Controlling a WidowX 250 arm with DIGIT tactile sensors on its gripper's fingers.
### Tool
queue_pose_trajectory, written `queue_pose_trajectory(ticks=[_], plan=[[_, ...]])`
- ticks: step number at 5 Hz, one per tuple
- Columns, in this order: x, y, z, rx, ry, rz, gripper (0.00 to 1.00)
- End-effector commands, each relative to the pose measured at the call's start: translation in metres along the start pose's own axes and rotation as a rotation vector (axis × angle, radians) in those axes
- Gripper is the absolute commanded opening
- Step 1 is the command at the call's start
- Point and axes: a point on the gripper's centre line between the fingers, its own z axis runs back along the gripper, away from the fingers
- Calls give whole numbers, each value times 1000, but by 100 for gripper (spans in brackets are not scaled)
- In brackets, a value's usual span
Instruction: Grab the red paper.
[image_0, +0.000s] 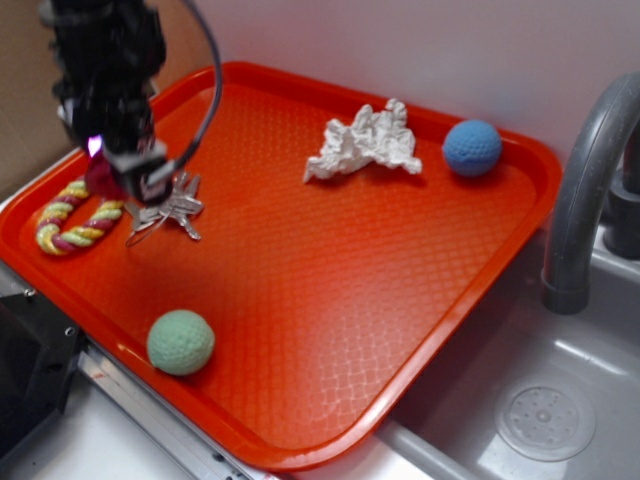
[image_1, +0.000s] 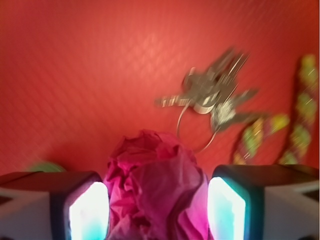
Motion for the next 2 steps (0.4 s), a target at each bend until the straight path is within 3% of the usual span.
queue_pose_trajectory(ticks=[1, 2], plan=[[11, 19, 90, -87, -197, 71, 0], [9, 22, 98, -145, -247, -11, 0]])
